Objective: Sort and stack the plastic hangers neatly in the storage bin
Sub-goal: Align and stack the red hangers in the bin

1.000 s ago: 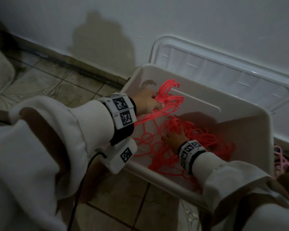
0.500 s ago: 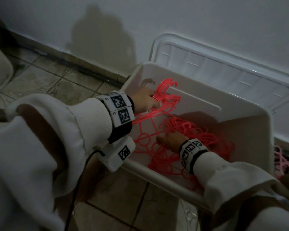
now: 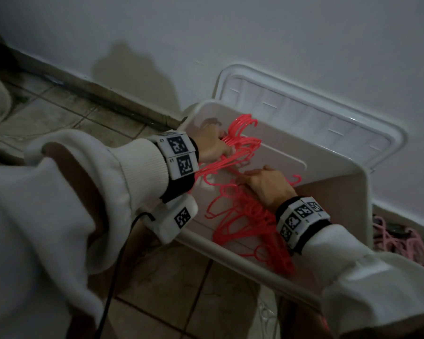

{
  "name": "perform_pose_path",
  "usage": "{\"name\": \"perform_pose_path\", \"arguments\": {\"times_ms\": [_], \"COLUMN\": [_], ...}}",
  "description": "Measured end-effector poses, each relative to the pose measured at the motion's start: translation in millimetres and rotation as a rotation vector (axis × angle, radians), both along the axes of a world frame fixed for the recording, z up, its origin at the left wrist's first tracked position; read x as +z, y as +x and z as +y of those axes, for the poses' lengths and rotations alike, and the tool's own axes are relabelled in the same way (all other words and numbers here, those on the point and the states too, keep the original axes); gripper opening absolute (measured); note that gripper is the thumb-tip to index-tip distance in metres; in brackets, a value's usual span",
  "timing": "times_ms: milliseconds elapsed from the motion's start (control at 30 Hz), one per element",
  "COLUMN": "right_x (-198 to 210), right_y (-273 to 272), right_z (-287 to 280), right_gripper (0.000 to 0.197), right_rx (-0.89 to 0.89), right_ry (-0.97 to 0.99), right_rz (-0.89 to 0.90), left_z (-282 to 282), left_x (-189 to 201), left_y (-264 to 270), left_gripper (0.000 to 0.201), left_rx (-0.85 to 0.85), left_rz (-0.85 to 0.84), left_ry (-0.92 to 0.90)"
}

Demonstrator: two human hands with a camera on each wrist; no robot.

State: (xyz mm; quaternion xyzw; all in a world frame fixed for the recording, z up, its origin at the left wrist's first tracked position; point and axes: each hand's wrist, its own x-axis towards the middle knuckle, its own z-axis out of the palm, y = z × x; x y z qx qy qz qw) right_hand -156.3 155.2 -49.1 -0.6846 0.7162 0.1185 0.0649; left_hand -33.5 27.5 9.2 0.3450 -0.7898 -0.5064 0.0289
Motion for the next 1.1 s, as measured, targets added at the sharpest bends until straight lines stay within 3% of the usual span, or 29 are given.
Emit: {"name": "perform_pose_path", "arguments": {"times_ms": [133,267,333,467,533,600,700,867,933,967,1033,1100], "right_x": [14,26,30,28,25,21,20,7,-2,-8,-18,-32], "right_y": [-12,-29,-40,-57,-56,-50,-36,-29,-28,-28,-28,-25], "right_z": [20,36,44,48,41,30,13,-8,-14,-16,-20,-26], "right_gripper": [0.029,0.037,0.045,0.014,0.015,0.015,0.015,0.04,0.038,0.032,0.021,0.022], "right_rx": [-0.052,-0.206,-0.331,-0.307,-0.293,-0.3,-0.234,-0.289,-0.375,-0.413,-0.398,-0.273], "right_ry": [-0.041,-0.013,-0.059,-0.375,-0.437,-0.487,-0.525,-0.648,-0.739,-0.751,-0.54,-0.13], "right_rz": [0.018,-0.033,-0.179,-0.662,-0.775,-0.792,-0.848,-0.913,-0.853,-0.772,-0.653,-0.619], "left_z": [2,4,4,11,16,22,26,12,4,1,-3,-5], "left_x": [2,3,3,6,9,14,10,-6,-11,-13,-18,-23], "left_y": [-3,-7,-8,-4,-1,0,-3,-2,-1,-1,2,4], "left_gripper": [0.022,0.022,0.024,0.027,0.021,0.017,0.011,0.013,0.006,0.012,0.024,0.019], "left_rx": [0.032,0.075,0.111,0.062,-0.034,-0.107,-0.137,0.003,0.072,0.099,0.111,0.107], "left_rz": [0.063,0.082,0.075,0.051,0.014,0.002,0.005,0.087,0.097,0.097,0.091,0.077], "left_ry": [0.04,0.095,0.101,0.126,0.162,0.21,0.103,0.129,0.143,0.146,0.12,0.099]}}
